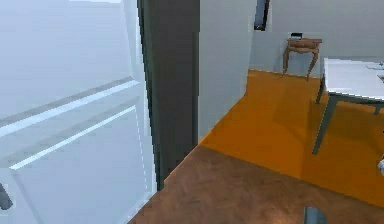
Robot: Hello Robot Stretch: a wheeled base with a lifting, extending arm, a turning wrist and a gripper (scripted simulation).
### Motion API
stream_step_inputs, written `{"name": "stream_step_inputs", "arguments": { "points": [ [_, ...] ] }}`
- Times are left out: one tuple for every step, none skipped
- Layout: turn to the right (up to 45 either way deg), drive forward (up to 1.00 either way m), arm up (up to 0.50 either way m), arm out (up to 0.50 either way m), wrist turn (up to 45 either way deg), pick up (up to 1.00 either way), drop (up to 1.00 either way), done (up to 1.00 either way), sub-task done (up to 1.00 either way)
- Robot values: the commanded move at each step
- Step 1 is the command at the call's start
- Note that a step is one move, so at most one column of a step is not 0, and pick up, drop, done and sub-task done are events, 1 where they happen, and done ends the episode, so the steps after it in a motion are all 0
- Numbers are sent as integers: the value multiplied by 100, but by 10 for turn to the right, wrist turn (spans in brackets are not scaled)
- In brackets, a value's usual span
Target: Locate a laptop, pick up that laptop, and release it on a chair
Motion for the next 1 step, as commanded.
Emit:
{"name": "stream_step_inputs", "arguments": {
  "points": [
    [0, 0, 0, 0, 0, 0, 100, 0, 0]
  ]
}}
